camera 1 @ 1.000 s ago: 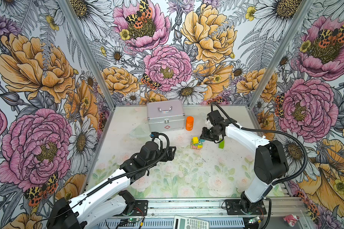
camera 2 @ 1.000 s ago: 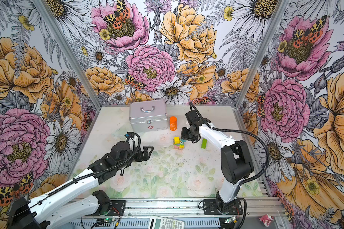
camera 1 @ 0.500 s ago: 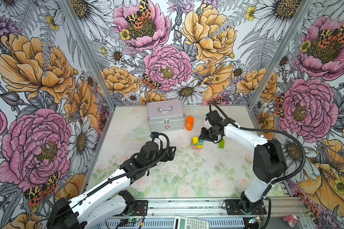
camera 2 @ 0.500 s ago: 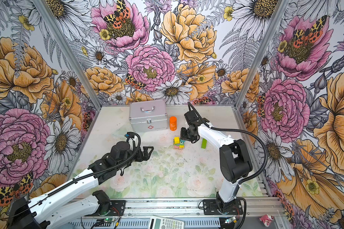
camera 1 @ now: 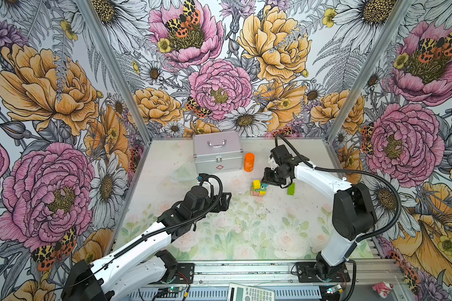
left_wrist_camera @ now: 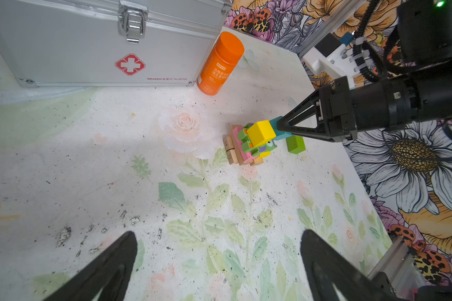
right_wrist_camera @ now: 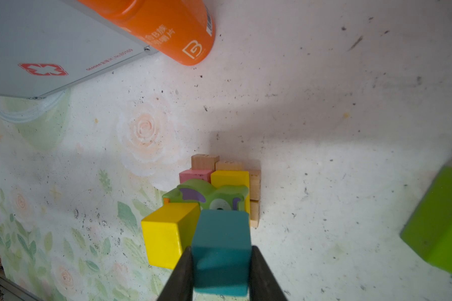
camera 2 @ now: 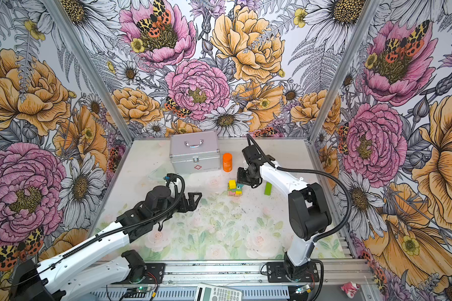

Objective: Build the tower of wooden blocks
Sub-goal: 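Lower the teal cube onto the owl block beside the yellow cube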

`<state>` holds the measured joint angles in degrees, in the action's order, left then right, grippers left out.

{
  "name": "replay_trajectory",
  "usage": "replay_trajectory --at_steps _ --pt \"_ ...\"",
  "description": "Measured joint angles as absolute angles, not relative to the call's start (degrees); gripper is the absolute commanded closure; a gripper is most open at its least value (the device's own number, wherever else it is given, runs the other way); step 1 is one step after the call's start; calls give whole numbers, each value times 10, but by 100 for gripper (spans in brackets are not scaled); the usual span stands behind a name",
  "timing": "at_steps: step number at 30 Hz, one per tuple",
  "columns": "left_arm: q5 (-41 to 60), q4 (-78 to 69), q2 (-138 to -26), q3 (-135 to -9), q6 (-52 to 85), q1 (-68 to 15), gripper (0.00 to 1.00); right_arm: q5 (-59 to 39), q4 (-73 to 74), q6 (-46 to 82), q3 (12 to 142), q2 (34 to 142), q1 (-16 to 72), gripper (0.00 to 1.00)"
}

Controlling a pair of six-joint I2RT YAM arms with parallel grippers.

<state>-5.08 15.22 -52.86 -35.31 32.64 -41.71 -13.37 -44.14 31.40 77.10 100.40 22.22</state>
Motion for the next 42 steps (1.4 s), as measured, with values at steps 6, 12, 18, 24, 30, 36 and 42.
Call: replay_trajectory --at_steps 6,12,18,24,30,36,42 --pt "-51 152 -529 -353 326 -417 1 -134 -442 314 771 1011 222 69" --pt "-51 152 -529 -353 326 -417 1 -134 -443 314 771 1011 223 69" --pt "-51 152 -529 -353 326 -417 1 -134 -443 314 776 1013 225 68" --pt "-51 152 -529 -353 326 -417 1 -134 -443 314 778 1014 225 66" --pt "-51 152 -529 -353 326 -417 1 -134 -443 313 778 1014 225 66" --pt "-51 152 -529 -353 326 -417 1 -134 -443 310 778 1014 225 65" --pt "-51 152 -529 -353 326 -417 1 -134 -443 309 778 1014 225 65"
